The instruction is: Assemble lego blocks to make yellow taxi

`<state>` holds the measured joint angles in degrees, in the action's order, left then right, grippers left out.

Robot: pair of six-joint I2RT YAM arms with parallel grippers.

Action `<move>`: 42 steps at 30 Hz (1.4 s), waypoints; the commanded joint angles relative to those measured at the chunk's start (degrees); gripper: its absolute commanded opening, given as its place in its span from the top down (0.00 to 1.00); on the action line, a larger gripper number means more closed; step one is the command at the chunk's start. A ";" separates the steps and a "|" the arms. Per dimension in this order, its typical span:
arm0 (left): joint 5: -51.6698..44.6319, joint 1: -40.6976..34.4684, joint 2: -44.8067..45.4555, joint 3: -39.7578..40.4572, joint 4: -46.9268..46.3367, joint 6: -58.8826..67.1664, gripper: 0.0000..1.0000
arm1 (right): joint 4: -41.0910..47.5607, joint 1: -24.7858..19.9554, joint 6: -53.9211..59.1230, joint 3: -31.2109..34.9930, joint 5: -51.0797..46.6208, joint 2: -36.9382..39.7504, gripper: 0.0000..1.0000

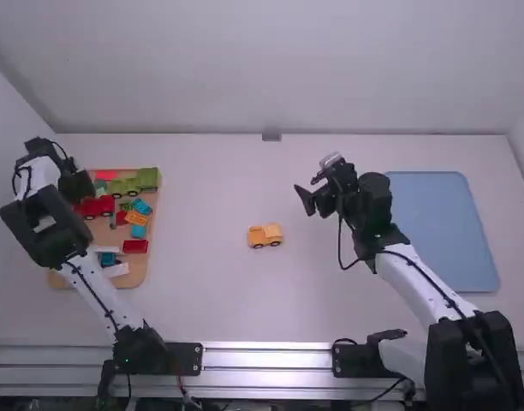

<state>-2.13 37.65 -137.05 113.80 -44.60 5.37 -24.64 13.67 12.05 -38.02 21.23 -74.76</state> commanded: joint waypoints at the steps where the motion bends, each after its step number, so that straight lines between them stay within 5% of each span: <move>1: 1.55 -0.04 -0.81 -0.87 0.20 -0.90 0.55 | 0.00 -0.22 -0.26 0.17 -0.31 0.72 0.01; 12: 0.04 0.28 -0.81 -5.01 6.03 -0.98 0.59 | -0.04 0.96 -0.22 0.17 -0.33 0.72 0.02; 22: 0.22 0.31 -0.79 -4.24 9.68 -0.87 0.77 | -0.02 0.96 -0.24 0.17 -0.31 0.72 0.01; 29: 0.22 0.13 -0.79 -2.12 8.22 1.95 0.47 | 0.04 0.98 -0.26 0.17 -0.26 0.72 0.02; 42: 0.02 0.20 -0.81 -4.42 10.86 1.99 0.57 | 1.27 1.01 -0.26 0.17 -0.28 0.72 0.01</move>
<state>-1.85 37.71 -137.05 110.39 -33.56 6.94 -23.33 14.46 12.14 -38.02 21.02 -74.76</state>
